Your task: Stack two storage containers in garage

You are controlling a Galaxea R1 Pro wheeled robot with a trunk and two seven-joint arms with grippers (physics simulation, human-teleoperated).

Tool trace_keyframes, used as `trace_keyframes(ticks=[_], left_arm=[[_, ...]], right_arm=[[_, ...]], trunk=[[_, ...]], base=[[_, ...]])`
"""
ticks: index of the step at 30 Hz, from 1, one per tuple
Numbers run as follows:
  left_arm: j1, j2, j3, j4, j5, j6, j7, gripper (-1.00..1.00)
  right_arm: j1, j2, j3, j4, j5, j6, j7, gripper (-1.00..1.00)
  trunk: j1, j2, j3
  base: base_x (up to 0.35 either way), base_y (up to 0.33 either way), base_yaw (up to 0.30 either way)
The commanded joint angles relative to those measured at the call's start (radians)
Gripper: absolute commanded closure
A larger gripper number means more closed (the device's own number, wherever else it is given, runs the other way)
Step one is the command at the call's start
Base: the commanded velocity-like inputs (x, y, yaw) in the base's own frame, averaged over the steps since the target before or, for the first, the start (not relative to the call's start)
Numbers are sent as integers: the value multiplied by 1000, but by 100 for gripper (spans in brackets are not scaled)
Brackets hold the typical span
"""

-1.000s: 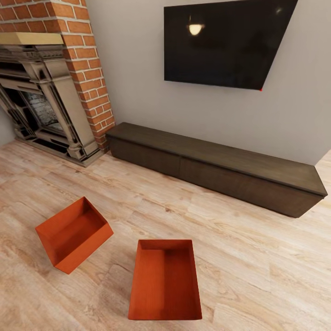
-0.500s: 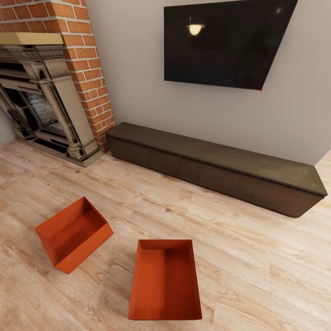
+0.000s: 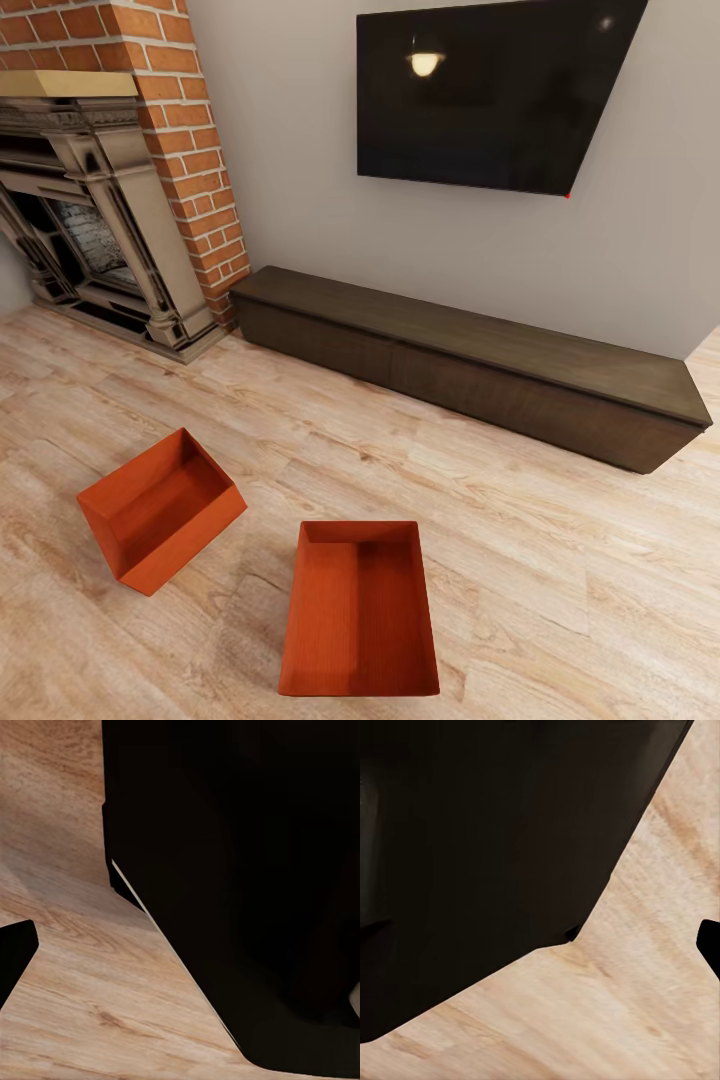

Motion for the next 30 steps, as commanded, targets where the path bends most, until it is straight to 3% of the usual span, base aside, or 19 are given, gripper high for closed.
trace_keyframes(ticks=[1, 7, 11, 14, 17, 18, 19, 20, 22, 24, 26, 28, 30], left_arm=[[0, 0, 1, 0, 7, -3, -1, -100], [0, -13, -8, -40, 2, 3, 13, -100], [0, -15, -10, -267, 0, 44, 9, -100], [0, -13, -10, -544, -5, 199, 12, -100], [-5, -15, -10, -775, -6, 343, 14, -100], [-17, -17, -10, -825, -5, 391, 14, -100], [-64, -22, -10, -869, -5, 453, 14, -100], [-152, -35, -11, -885, -3, 506, 13, -100], [-243, -54, -12, -859, -3, 529, 10, -100], [-358, -87, -14, -777, -13, 532, 8, -100], [-425, -103, -15, -723, -19, 530, 7, -100], [-501, -119, -14, -663, -23, 527, 6, -100], [-539, -135, -18, -630, -26, 528, 5, -100]], right_arm=[[-1, 0, 7, 2, -11, -5, 5, -100], [0, -1, 5, -53, -16, 2, -7, -100], [2, -5, 0, -270, -19, 62, -18, -100], [-69, -1, -8, -445, -24, 216, -69, -100], [-169, 6, -18, -527, -32, 297, -169, -100], [-210, 9, -20, -538, -38, 311, -203, -100], [-265, 11, -22, -544, -54, 327, -244, -100], [-330, 13, -23, -544, -90, 337, -276, -100], [-391, 19, -23, -528, -136, 338, -292, -100], [-493, 34, -23, -462, -169, 334, -304, -100], [-563, 52, -23, -399, -182, 330, -309, -100], [-640, 91, -24, -305, -201, 300, -314, -100], [-666, 107, -24, -260, -218, 257, -320, -100]], trunk=[[0, 0, -1], [0, 0, -1], [0, 0, -1], [0, 0, -1], [0, 0, -1], [0, 0, -1], [0, 0, -1], [0, 0, -1], [0, 0, -1], [0, 0, -1], [0, 0, -1], [0, 0, -1], [0, 0, -1]], base=[[0, 0, 0], [0, 0, 0], [0, 0, 0], [0, 0, 0], [0, 0, 0], [0, 0, 0], [0, 0, 0], [0, 0, 0], [0, 0, 0], [0, 0, 0], [0, 0, 0], [0, 0, 0], [0, 0, 0]])
